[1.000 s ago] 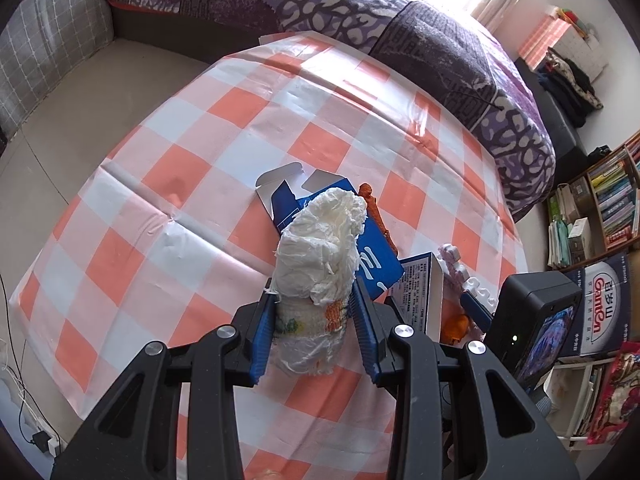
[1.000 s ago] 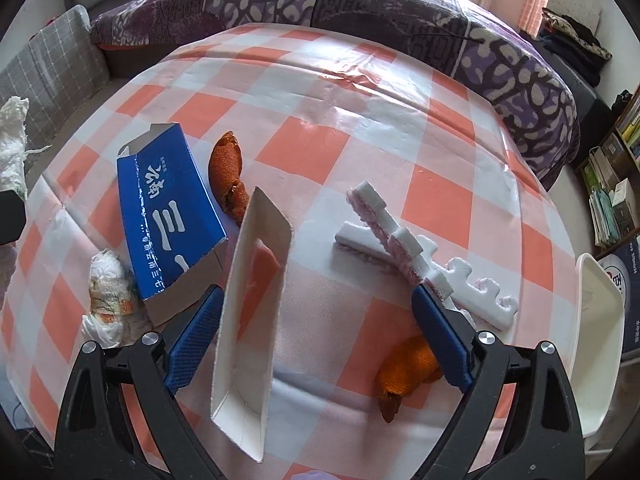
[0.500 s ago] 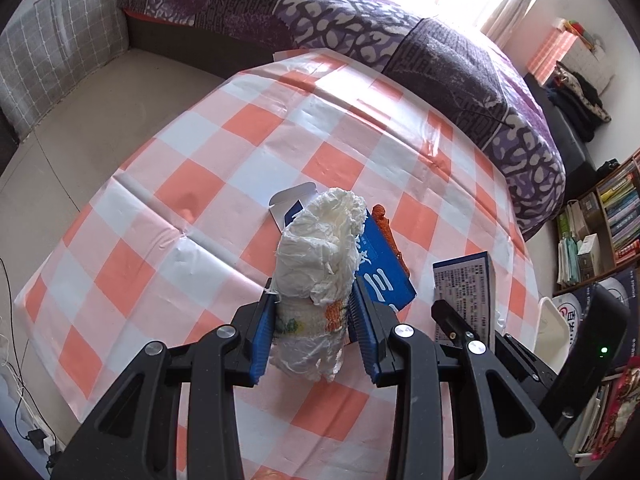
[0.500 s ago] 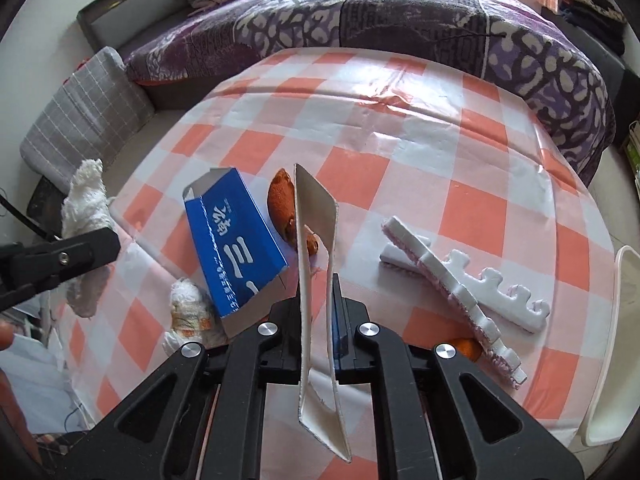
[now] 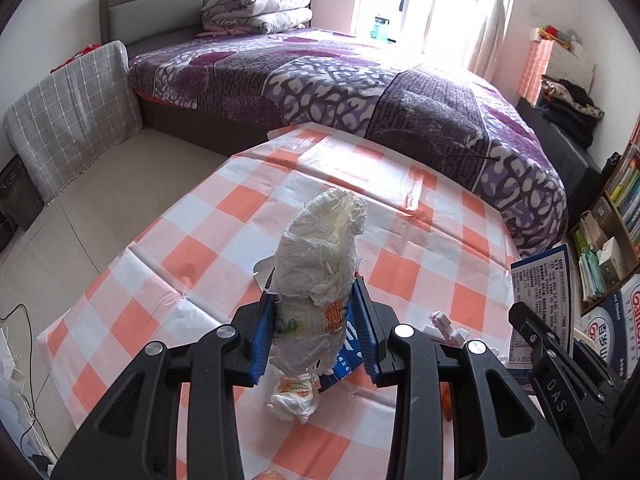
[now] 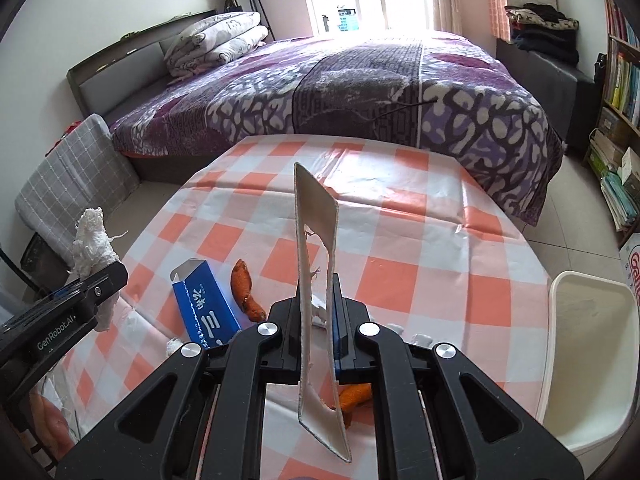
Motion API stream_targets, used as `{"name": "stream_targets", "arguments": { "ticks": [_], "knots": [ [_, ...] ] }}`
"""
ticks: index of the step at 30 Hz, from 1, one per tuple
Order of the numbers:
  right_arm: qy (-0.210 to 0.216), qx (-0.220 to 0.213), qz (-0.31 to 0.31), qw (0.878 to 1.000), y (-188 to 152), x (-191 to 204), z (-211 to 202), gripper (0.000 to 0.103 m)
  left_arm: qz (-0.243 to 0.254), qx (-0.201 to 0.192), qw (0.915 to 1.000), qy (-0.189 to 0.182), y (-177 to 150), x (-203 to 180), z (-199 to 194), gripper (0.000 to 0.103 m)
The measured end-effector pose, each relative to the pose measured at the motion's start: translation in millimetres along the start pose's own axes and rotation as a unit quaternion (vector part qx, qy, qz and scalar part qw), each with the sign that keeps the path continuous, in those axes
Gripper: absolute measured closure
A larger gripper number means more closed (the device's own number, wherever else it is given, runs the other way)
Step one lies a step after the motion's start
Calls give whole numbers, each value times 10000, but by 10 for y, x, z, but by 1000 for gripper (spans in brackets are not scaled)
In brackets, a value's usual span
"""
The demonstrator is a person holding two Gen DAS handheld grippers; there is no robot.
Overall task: Collect trash
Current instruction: 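Grasp the white cardboard strip with the right gripper while the left holds the tissue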
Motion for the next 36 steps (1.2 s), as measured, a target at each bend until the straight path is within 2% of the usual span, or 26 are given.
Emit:
{"name": "stream_targets", "arguments": {
  "ticks": [7,22,36],
  "knots": [
    [-492,-150,112,9986,42,-378,-163,94,267,-213,9994,-84,-41,-354,-72,66],
    [-885,-47,476,9949,-41,-1012,-349,93,609,-232,9971,-400,-115,-983,-127,66],
    [-1374,-20,841,9869,-141,-1667,-603,92,1143,-235,9905,-722,-309,-1691,-181,66]
  ]
}}
Point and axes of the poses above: each gripper's, at about its wrist camera, not at the fingertips, and z roughly the way its jaws point, x to its left, y to its top, the point moved 9 cm from there along z, roughly the way its jaws point, and after that the axes turned 1 degree about -z, right-handed, at the moved point
